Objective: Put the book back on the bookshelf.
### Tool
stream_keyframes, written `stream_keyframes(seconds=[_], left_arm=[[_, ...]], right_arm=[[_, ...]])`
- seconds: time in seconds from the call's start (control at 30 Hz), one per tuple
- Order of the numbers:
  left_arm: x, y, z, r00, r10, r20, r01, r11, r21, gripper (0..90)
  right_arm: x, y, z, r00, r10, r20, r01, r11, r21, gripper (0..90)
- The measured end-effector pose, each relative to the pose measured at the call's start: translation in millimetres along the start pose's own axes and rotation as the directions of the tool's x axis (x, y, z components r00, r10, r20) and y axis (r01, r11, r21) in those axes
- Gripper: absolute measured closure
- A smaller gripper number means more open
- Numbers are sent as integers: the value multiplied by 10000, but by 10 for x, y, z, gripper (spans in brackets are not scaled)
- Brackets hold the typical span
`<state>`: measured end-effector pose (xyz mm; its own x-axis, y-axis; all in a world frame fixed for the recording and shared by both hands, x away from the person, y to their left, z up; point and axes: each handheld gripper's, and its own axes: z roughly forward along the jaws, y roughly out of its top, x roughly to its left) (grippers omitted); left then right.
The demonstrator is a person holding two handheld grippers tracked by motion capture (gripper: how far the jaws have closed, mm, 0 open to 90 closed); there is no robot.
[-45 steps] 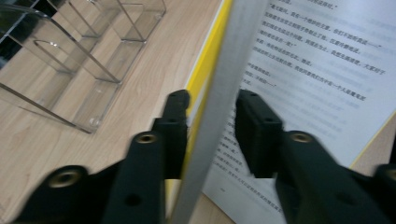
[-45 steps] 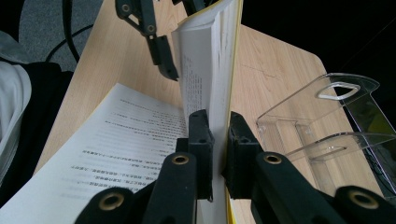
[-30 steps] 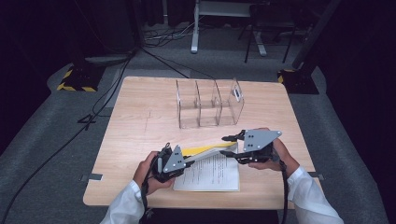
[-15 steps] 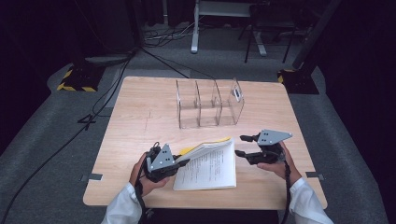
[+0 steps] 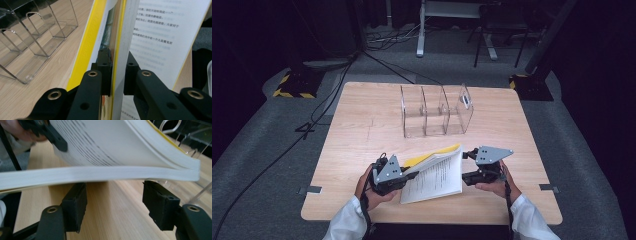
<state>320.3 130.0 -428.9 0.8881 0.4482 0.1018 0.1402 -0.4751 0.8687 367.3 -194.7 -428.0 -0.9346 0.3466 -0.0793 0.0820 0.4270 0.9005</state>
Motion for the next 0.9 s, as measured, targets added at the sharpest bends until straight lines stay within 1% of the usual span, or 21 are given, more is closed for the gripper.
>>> stream_keyframes(seconds=[0.03,0.13,0.17,0.2,0.23,0.27,0.3,0.33,0.4,0.43,0.47,0.57,0.6,0.63,0.67,0.7,0.8,0.9], left_arm=[[5,6,8,10000,-11,45,11,10000,-32,812],[4,27,40,9996,-192,193,197,9994,-288,813],[4,27,40,9996,-192,193,197,9994,-288,813],[-1,48,56,9996,-136,264,147,9991,-403,813],[-12,59,66,9995,-150,284,162,9989,-439,814],[-24,75,83,9993,-109,350,126,9987,-496,813],[-51,104,117,9990,-37,449,62,9985,-551,812],[-51,104,117,9990,-37,449,62,9985,-551,811],[-68,127,137,9988,-25,491,57,9978,-665,808],[-70,131,140,9985,-95,540,134,9972,-732,806],[-66,128,134,9984,-183,543,228,9962,-840,804],[-56,86,96,9980,-351,520,398,9949,-924,797],[-58,60,80,9971,-489,579,542,9942,-927,793],[-55,26,56,9966,-538,622,593,9942,-902,789],[-55,26,56,9966,-538,622,593,9942,-902,782],[-64,-1,37,9960,-615,651,670,9940,-863,782],[-83,-92,-28,9953,-612,749,667,9951,-736,751],[-93,-182,-96,9937,-722,857,773,9954,-566,726]], right_arm=[[9,27,-19,10000,-51,79,51,9999,-93,373],[28,112,-78,9997,29,232,-14,9979,-653,373],[28,112,-78,9997,29,232,-14,9979,-653,373],[30,138,-95,9995,72,300,-48,9968,-803,373],[26,172,-119,9993,208,296,-175,9939,-1093,372],[23,188,-131,9991,273,327,-230,9920,-1241,372],[24,238,-162,9987,375,337,-319,9877,-1529,372],[24,238,-162,9987,375,337,-319,9877,-1529,372],[51,312,-191,9987,289,417,-210,9838,-1783,372],[62,342,-195,9987,268,428,-185,9827,-1844,372],[99,426,-196,9985,113,541,-13,9837,-1798,371],[154,509,-164,9985,-107,531,198,9846,-1738,371],[171,529,-147,9986,-198,495,281,9845,-1731,371],[190,547,-128,9986,-293,434,363,9847,-1707,372],[190,547,-128,9986,-293,434,363,9847,-1707,372],[219,571,-106,9982,-469,386,527,9844,-1681,375],[314,639,-31,9957,-888,252,918,9815,-1682,384],[398,692,74,9917,-1255,270,1282,9804,-1499,386]])
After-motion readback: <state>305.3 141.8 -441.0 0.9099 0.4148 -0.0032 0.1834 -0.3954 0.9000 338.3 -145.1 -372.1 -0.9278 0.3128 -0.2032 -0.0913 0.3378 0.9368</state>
